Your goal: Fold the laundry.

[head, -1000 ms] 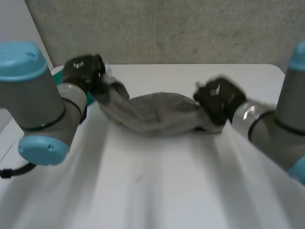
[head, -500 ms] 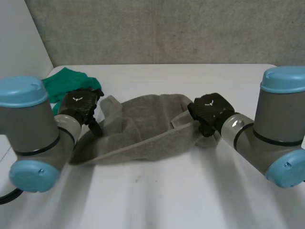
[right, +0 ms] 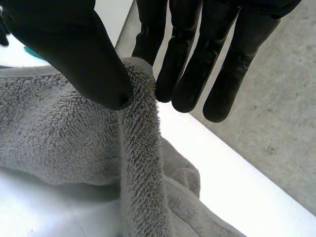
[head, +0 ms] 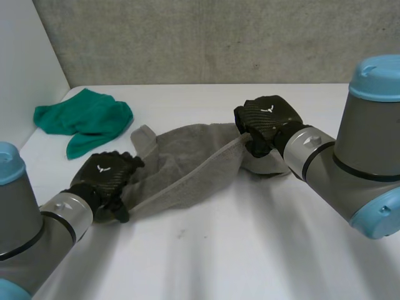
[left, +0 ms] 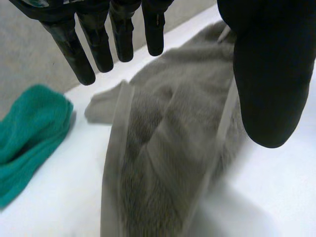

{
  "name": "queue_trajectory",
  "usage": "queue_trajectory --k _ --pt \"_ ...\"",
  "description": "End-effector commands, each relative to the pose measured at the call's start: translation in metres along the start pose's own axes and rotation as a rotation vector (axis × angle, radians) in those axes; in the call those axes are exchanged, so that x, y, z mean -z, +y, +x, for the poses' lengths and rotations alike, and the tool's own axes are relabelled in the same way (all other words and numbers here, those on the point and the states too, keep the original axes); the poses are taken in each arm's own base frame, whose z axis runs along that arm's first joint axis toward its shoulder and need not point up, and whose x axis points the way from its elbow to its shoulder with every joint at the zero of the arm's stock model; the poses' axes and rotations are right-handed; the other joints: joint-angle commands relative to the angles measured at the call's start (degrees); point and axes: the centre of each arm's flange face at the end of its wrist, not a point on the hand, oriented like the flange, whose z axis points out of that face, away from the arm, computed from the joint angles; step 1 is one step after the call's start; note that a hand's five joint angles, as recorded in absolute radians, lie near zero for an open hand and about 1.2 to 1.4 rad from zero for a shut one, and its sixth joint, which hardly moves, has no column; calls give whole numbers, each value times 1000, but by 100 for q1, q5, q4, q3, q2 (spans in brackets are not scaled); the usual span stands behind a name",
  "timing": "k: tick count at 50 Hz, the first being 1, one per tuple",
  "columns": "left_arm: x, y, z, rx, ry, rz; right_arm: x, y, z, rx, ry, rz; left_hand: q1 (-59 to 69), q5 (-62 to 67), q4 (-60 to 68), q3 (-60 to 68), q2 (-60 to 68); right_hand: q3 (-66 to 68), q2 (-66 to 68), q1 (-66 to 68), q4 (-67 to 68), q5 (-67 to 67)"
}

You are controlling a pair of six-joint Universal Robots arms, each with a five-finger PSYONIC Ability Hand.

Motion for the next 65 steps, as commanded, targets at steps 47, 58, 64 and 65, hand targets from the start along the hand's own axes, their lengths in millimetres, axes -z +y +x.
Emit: queue_trajectory --k 47,58,64,65 --pt "-15 22 36 6 73 -87 41 -46 6 25 32 133 2237 2165 2198 2183 2181 1213 1310 2325 1177 1322" --pt "-33 21 24 4 -35 -99 42 -37 7 33 30 93 6373 6301 6334 6319 6316 1213 1310 2325 1177 1322" --pt "-5 -29 7 -4 -110 67 53 -20 -1 124 -31 -52 6373 6301 6334 6319 6316 1213 1310 2325 1177 1322" --pt "2 -36 5 -13 -111 98 58 -15 -3 194 -56 -106 6373 6301 6334 6319 6316 1213 1310 2325 1177 1322"
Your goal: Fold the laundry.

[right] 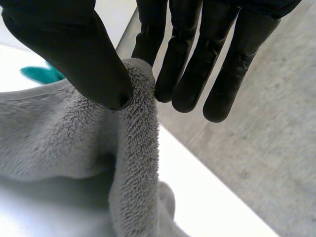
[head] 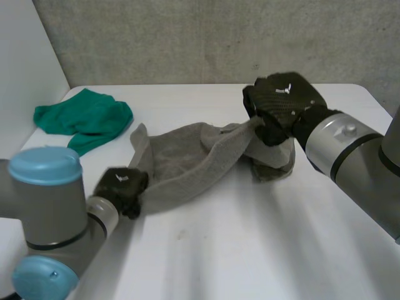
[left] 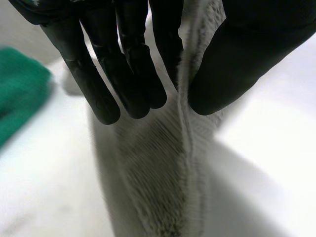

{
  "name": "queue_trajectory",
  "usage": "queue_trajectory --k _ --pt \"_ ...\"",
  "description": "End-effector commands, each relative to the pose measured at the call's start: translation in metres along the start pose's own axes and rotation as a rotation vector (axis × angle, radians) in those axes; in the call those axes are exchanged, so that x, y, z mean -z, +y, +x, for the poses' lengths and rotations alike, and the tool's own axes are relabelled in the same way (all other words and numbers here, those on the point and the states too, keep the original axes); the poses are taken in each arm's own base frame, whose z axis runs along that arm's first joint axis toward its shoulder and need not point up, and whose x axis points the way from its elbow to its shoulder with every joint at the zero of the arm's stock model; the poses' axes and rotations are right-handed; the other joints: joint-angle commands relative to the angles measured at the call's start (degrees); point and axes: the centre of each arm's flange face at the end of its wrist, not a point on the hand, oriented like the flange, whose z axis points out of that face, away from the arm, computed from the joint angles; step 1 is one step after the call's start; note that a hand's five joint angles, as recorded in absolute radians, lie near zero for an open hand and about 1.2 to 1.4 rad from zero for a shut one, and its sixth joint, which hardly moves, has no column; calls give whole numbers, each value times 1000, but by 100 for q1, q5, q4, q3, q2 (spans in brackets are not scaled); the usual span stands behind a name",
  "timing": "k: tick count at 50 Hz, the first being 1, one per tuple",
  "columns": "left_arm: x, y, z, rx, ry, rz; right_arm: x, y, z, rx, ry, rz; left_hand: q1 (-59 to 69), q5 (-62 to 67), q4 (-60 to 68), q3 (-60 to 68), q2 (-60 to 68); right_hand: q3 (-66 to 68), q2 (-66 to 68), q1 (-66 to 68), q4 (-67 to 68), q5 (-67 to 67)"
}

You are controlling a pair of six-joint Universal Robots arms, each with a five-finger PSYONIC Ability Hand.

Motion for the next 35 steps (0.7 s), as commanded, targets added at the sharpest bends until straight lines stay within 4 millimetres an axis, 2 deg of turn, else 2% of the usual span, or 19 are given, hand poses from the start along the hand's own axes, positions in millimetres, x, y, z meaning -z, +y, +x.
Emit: queue_trajectory --k 1,5,8,14,15,18,23,31,33,35 --pt "39 -51 -20 -14 -79 188 19 22 -10 192 -106 -208 1417 1447 1156 1202 1179 1213 1310 2325 1177 1322" --pt "49 -51 -19 -57 -64 203 36 39 -17 353 -194 -348 1417 1447 1156 1202 1179 1213 1310 2325 1177 1322" --pt "48 -40 -15 -96 -42 169 40 54 -25 381 -270 -418 1417 1447 1156 1202 1179 1213 1310 2325 1177 1322" --pt "29 -12 -7 -118 -12 53 39 93 -39 330 -363 -578 1417 1447 1156 1202 1179 1213 1310 2325 1177 1322" --pt "26 -6 -5 -118 -5 31 41 100 -41 323 -383 -617 1417 1447 1156 1202 1179 86 184 1198 50 196" --pt "24 -3 -4 -119 2 19 38 100 -39 317 -386 -623 1417 1447 1156 1202 1179 -2996 -2898 -1884 -3032 -2886" --pt "24 -1 -3 -120 3 14 14 81 -27 328 -284 -469 1417 1447 1156 1202 1179 -3407 -3309 -2294 -3442 -3297" --pt "28 1 -4 -123 1 7 -8 58 -17 364 -212 -337 1417 1447 1156 1202 1179 -3256 -3158 -2144 -3292 -3146" --pt "29 3 -4 -124 0 4 -15 61 -18 365 -218 -330 1417 1447 1156 1202 1179 -3256 -3158 -2144 -3292 -3146" --pt "31 4 -5 -122 -2 -2 -30 72 -21 372 -231 -343 1417 1447 1156 1202 1179 -3256 -3158 -2144 -3292 -3146"
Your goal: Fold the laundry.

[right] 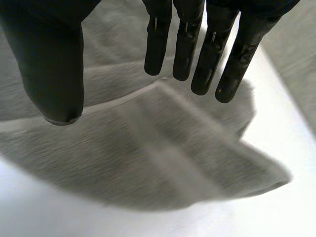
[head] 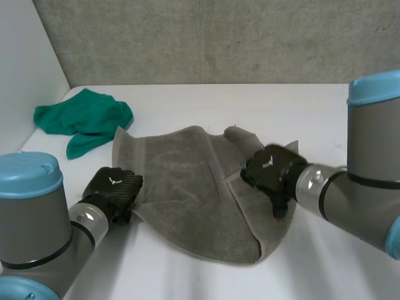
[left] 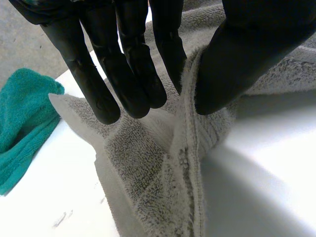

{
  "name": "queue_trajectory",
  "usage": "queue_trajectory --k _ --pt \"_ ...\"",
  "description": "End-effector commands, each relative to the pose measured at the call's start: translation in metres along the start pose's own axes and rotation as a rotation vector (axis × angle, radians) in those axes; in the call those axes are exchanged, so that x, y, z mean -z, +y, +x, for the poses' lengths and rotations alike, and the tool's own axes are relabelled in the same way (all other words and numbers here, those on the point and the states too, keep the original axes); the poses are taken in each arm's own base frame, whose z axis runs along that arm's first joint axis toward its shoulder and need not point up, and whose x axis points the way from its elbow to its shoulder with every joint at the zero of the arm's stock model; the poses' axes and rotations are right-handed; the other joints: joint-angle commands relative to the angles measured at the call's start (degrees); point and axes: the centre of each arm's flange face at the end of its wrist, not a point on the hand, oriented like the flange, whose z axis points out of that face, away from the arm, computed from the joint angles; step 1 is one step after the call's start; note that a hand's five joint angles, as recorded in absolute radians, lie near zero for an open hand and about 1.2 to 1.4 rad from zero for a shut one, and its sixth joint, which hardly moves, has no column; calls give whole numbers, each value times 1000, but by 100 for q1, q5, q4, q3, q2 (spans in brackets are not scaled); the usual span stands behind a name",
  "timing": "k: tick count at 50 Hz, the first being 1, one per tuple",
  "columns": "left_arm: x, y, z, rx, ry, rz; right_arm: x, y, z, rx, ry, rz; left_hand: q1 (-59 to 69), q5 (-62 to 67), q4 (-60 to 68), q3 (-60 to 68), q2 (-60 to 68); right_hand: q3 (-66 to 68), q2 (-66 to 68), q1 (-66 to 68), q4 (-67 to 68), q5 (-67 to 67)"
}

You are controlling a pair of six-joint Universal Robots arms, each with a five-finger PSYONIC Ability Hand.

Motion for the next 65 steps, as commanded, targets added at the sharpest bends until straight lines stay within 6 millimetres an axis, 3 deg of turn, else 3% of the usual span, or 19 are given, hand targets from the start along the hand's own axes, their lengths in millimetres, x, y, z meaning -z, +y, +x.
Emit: queue_trajectory --k 1,11,18,23,25,26,28,29,33,34,39,46,50,55,61,65 --pt "6 4 -1 0 -4 -13 -35 -5 8 32 15 30 1417 1447 1136 1198 1174 353 299 714 328 327" --pt "11 3 -4 3 -11 -6 -107 5 16 65 54 7 1417 1447 1136 1198 1174 320 266 680 294 293" --pt "12 3 -3 4 -9 -3 -134 16 12 63 49 -1 1417 1447 1136 1198 1174 286 232 647 260 260" --pt "11 4 -3 4 -8 -5 -140 22 6 58 27 -22 1417 1447 1136 1198 1174 436 382 797 411 410" --pt "11 4 -3 4 -9 -5 -139 24 5 57 15 -32 1417 1447 1136 1198 1174 1289 1235 1650 1263 1263" --pt "11 4 -4 5 -11 -6 -138 24 4 54 9 -38 1417 1447 1136 1198 1174 2994 2940 3354 2968 2967" --pt "11 3 -4 6 -13 -5 -135 20 5 50 11 -35 1417 1447 1136 1198 1174 4813 4759 5174 4787 4787" --pt "10 3 -5 6 -16 -4 -134 17 6 45 13 -24 1417 1447 1136 1198 1174 4822 4768 5182 4796 4795" --pt "8 1 -10 13 -35 1 -114 -8 26 -34 92 64 1417 1447 1136 1198 1174 4822 4768 5182 4796 4795" --pt "7 -3 -14 17 -46 11 -99 -23 37 -76 129 116 1417 1447 1136 1198 1174 4822 4768 5182 4796 4795" --pt "9 -17 -32 35 -102 63 -49 -54 61 -147 201 227 1417 1447 1136 1198 1174 4822 4768 5182 4796 4795" --pt "25 -52 -64 56 -212 196 1 -37 108 -183 321 195 1417 1447 1136 1198 1174 4822 4768 5182 4796 4795" --pt "39 -70 -77 61 -260 271 36 -29 119 -132 354 143 1417 1447 1136 1198 1174 4822 4768 5182 4796 4795" --pt "56 -83 -82 57 -279 320 60 -8 103 -54 276 3 1417 1447 1136 1198 1174 4822 4768 5182 4796 4795" --pt "72 -88 -78 36 -236 299 92 -9 81 21 220 -36 1417 1447 1136 1198 1174 4822 4768 5182 4796 4795" --pt "69 -85 -73 10 -192 281 93 -8 79 18 214 -32 1417 1447 1136 1198 1174 4822 4768 5182 4796 4795"
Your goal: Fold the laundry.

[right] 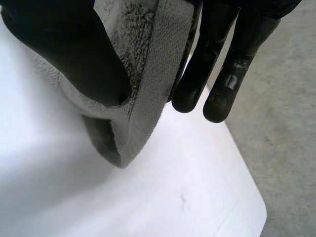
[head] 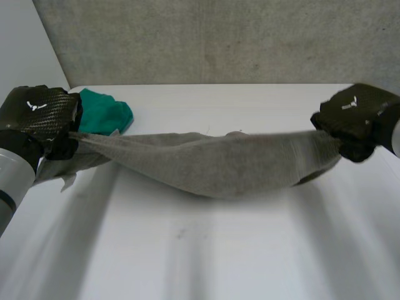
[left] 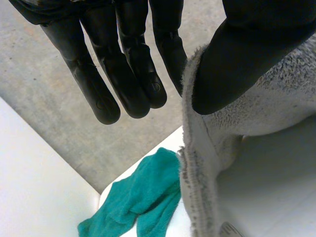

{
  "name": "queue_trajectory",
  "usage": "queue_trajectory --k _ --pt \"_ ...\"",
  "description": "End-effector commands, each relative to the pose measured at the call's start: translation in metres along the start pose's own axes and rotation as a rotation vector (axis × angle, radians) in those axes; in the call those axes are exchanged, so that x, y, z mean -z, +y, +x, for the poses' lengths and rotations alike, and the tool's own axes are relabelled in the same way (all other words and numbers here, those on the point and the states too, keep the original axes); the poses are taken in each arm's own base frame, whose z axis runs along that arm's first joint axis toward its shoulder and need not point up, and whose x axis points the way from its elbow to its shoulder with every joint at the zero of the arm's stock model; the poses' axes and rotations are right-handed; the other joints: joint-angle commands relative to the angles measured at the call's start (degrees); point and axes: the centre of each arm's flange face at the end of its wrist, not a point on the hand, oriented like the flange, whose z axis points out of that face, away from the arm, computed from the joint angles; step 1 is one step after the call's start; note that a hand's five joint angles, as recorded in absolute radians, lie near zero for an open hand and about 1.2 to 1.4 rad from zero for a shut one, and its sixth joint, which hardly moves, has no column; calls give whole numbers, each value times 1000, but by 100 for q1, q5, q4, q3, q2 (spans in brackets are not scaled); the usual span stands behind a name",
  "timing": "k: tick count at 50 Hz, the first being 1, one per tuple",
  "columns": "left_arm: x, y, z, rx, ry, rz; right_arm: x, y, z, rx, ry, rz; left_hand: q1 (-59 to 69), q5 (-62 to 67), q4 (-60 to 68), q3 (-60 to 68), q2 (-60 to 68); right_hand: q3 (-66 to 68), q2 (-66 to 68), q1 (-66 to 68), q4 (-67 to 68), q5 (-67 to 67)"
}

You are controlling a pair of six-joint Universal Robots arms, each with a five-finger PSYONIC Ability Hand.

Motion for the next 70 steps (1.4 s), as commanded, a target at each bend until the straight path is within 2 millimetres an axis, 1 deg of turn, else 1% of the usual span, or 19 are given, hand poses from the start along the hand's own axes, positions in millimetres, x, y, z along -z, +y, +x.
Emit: queue_trajectory --k 1,3,5,11,14,18,22,28,32,37,39,43,50,54,55,57,61,64,70 --pt "4 2 7 -34 80 -34 13 0 -7 22 -27 0 1417 1447 1134 1173 1153 1208 1283 2362 1175 1322" --pt "0 8 11 -51 96 -53 9 4 -10 21 -47 -13 1417 1447 1134 1173 1153 1208 1283 2362 1175 1322" --pt "-13 29 19 -83 132 -131 -1 11 -14 17 -73 -42 1417 1447 1134 1173 1153 1208 1283 2362 1175 1322" --pt "-56 77 39 -178 209 -292 -63 45 -28 -11 -185 -180 1417 1447 1134 1173 1153 1208 1283 2362 1175 1322" --pt "-74 82 44 -190 208 -301 -80 48 -24 -12 -158 -201 1417 1447 1134 1173 1153 1208 1283 2362 1175 1322" --pt "-112 72 43 -195 148 -247 -112 44 -6 2 -23 -162 1417 1447 1134 1173 1153 1208 1283 2362 1175 1322" --pt "-148 41 32 -188 56 -120 -134 14 29 -45 199 3 1417 1447 1134 1173 1153 1208 1283 2362 1175 1322" --pt "-185 -63 -11 -137 -208 353 -117 -68 107 -125 590 477 1417 1447 1134 1173 1153 1208 1283 2362 1175 1322" --pt "-181 -111 -33 -106 -346 595 -95 -99 135 -128 766 691 1417 1447 1134 1173 1153 1208 1283 2362 1175 1322" --pt "-176 -130 -42 -84 -404 677 -91 -104 140 -123 832 753 1417 1447 1134 1173 1153 1208 1283 2362 1175 1322" --pt "-176 -126 -41 -75 -396 663 -95 -100 136 -128 814 738 1417 1447 1134 1173 1153 1208 1283 2362 1175 1322" --pt "-179 -98 -32 -48 -334 570 -110 -83 121 -137 749 677 1417 1447 1134 1173 1153 1208 1283 2362 1175 1322" --pt "-175 -17 6 -71 -170 347 -148 -38 74 -125 540 558 1417 1447 1134 1173 1153 1208 1283 2362 1175 1322" --pt "-162 46 32 -92 -62 169 -188 12 17 -116 309 448 1417 1447 1134 1173 1153 1208 1283 2362 1175 1322" --pt "-160 53 36 -93 -49 148 -192 20 8 -115 279 426 1417 1447 1134 1173 1153 1208 1283 2362 1175 1322" --pt "-155 91 48 -104 -3 36 -201 46 -16 -95 202 341 1417 1447 1134 1173 1153 1208 1283 2362 1175 1322" --pt "-141 117 59 -131 44 -59 -196 77 -16 -64 164 213 1417 1447 1134 1173 1153 1208 1283 2362 1175 1322" --pt "-128 123 61 -160 67 -101 -186 92 -13 -78 134 141 1417 1447 1134 1173 1153 1208 1283 2362 1175 1322" --pt "-79 104 42 -293 86 -165 -126 80 0 -122 64 79 1417 1447 1134 1173 1153 1208 1283 2362 1175 1322"
